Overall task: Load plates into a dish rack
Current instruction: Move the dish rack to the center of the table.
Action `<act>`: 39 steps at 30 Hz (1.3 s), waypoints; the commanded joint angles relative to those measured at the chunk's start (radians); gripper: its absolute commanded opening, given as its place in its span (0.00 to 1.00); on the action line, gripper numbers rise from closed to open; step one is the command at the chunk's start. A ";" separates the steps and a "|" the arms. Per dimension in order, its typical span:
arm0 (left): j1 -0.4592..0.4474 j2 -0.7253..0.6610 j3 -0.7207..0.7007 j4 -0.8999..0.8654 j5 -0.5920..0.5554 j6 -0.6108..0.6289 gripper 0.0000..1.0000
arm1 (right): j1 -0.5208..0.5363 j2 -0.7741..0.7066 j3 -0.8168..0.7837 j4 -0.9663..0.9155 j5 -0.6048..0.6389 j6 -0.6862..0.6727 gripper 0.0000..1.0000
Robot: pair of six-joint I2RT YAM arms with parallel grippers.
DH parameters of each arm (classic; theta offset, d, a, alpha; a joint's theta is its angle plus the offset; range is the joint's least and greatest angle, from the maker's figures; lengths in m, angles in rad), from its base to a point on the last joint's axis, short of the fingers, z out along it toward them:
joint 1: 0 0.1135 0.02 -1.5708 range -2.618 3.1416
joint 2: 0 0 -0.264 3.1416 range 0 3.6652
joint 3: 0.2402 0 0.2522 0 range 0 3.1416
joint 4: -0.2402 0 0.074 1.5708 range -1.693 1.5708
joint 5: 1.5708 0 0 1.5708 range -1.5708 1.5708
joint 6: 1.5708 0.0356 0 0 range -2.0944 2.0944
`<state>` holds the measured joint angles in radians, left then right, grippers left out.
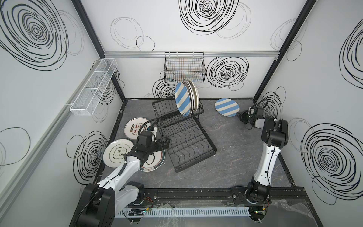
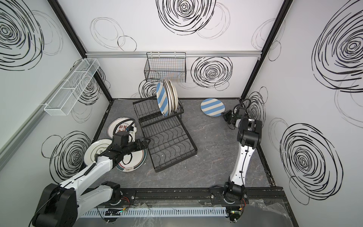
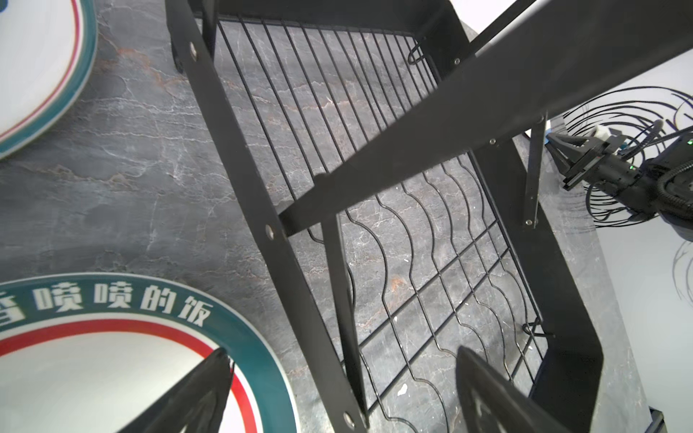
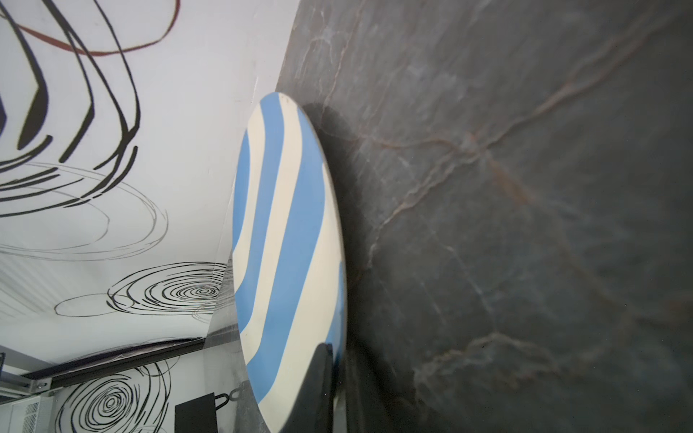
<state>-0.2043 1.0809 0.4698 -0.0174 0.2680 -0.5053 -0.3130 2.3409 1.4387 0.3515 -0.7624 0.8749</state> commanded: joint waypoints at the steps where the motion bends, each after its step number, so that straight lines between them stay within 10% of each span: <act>1: 0.011 0.011 0.035 0.049 0.000 0.014 0.96 | -0.008 0.045 -0.017 -0.043 0.015 0.034 0.04; 22: -0.093 0.140 0.080 0.148 -0.024 0.016 0.96 | 0.001 -0.418 -0.425 0.002 -0.006 -0.025 0.00; 39: -0.218 0.219 0.086 0.189 -0.063 0.040 0.96 | 0.152 -0.934 -0.593 -0.301 0.280 -0.222 0.00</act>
<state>-0.3840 1.2850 0.5442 0.1013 0.1772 -0.5087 -0.1867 1.4940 0.8497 0.1150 -0.5732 0.7120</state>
